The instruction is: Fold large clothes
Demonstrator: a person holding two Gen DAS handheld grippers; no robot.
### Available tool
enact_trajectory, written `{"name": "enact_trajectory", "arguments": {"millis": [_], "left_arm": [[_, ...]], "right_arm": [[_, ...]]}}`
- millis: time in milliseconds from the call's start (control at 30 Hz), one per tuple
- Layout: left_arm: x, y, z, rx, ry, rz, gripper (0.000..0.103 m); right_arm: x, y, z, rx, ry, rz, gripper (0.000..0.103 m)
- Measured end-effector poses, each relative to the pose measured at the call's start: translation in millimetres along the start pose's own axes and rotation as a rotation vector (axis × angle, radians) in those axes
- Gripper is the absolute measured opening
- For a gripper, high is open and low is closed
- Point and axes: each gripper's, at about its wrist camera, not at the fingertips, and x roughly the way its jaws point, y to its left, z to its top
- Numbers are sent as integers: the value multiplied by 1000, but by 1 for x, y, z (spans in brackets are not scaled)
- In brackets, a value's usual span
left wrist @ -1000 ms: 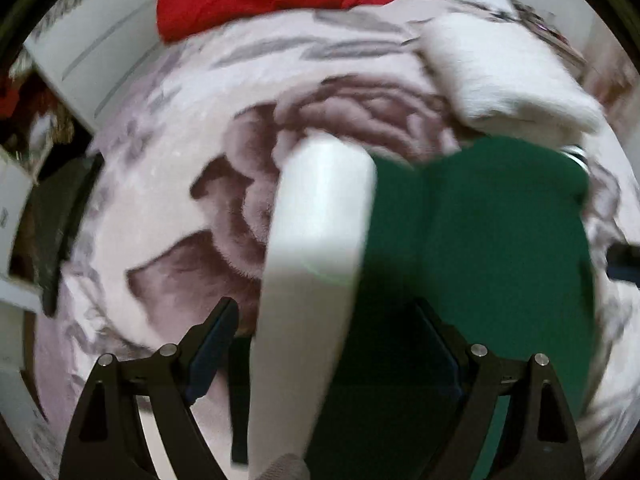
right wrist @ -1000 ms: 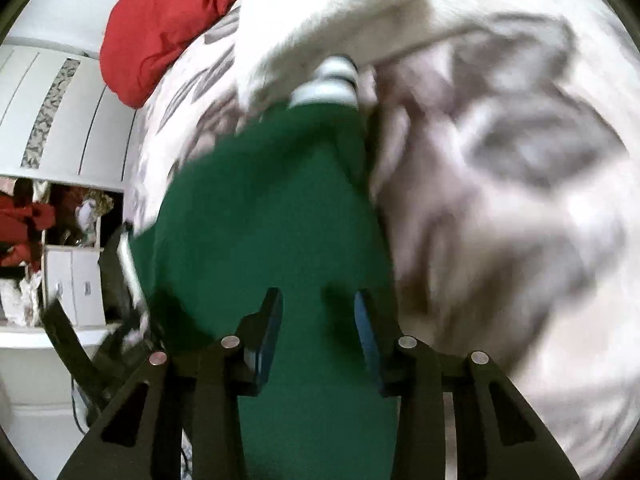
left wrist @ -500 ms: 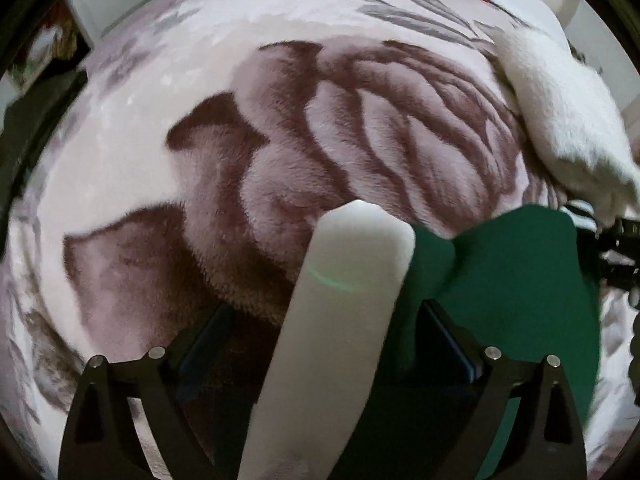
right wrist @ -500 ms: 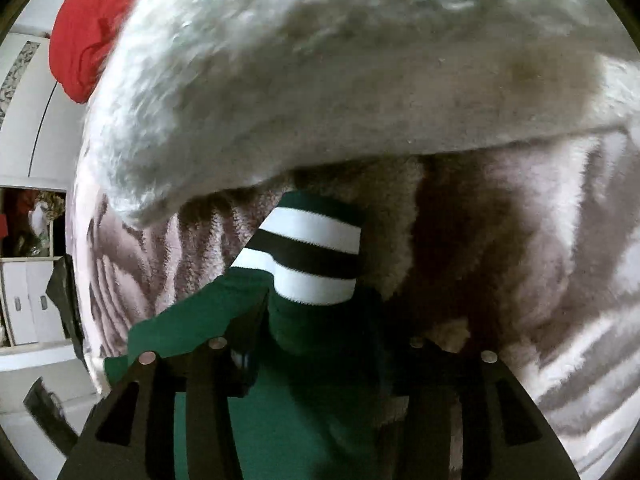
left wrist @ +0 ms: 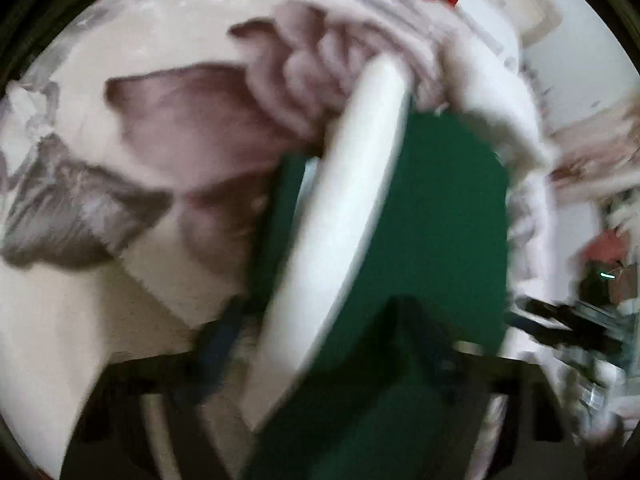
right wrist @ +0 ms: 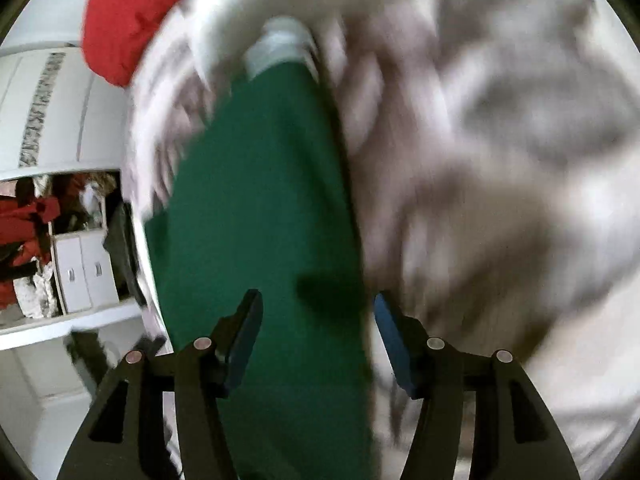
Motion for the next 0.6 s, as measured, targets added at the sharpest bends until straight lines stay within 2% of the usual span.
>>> {"name": "enact_trajectory", "arguments": {"millis": [33,67,100,200,233,300,333,367,400,500,600], "left_arm": [[2,5,-3,16,-39,1,55],[1,12,-3,6,-51,-9,47],[-2,18,-2,-10,-58,-17,43],[-26,30,0,-16,-73,-27,41],[-33,31,2,-21,-65,-52,41],[-57,33,-9,-34,-43,-161,44],[-68,32,-18,-26,-38,-190,46],[-80,31,-32,-13,-29,-218,56],[-91,32,-48,-4,-20,-232,59],[-108,34,-94,16,36,-254,59],[-103,44,-152,14,137,-225,59]], "right_arm": [[9,-7,-16,30,17,-17,60],[15,-11,-30,54,30,-22,60],[19,-14,-46,70,41,-17,60],[19,-15,-92,88,41,-23,60],[17,-14,-104,87,42,-27,60],[15,-10,-135,94,51,-44,60],[14,-10,-152,97,60,-44,60],[13,-8,-168,100,69,-47,60],[12,-8,-187,104,83,-53,60],[19,-13,-253,146,141,-64,60],[45,-26,-310,198,211,-73,60]]}}
